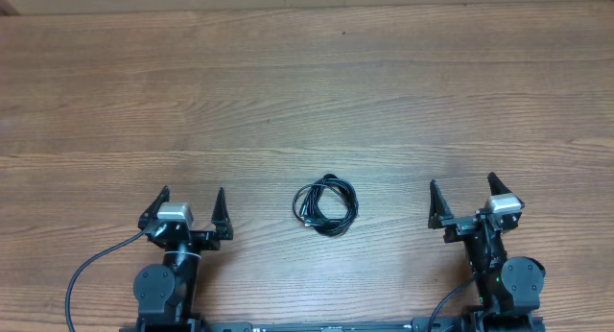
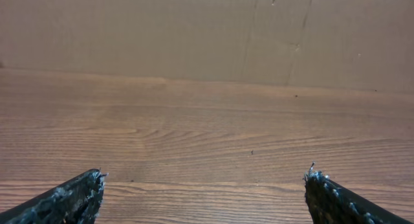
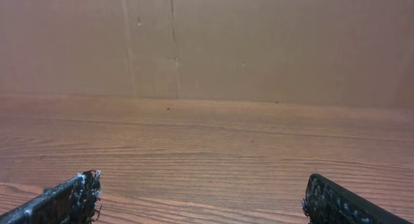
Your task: Untangle cables
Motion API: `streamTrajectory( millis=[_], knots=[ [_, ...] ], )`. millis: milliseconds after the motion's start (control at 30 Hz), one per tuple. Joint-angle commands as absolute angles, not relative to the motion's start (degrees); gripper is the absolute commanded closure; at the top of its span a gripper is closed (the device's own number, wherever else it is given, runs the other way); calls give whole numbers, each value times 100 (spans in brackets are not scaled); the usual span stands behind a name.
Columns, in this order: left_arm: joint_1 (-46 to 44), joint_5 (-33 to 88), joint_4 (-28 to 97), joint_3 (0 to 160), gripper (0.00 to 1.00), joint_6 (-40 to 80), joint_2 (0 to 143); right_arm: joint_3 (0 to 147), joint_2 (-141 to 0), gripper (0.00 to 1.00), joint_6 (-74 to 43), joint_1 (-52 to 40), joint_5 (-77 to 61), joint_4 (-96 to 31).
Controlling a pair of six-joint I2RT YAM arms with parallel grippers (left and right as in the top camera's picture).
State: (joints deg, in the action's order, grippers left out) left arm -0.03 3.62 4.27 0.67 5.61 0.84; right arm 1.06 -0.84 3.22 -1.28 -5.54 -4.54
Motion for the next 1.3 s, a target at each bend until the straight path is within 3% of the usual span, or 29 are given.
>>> streamTrajectory(
  millis=[0, 1267],
  knots=[
    [-25, 360, 421, 27, 0, 598, 25, 45, -16, 0, 349, -165, -497, -438],
    [-25, 456, 788, 266, 1, 799, 30, 45, -16, 0, 349, -165, -497, -438]
  ],
)
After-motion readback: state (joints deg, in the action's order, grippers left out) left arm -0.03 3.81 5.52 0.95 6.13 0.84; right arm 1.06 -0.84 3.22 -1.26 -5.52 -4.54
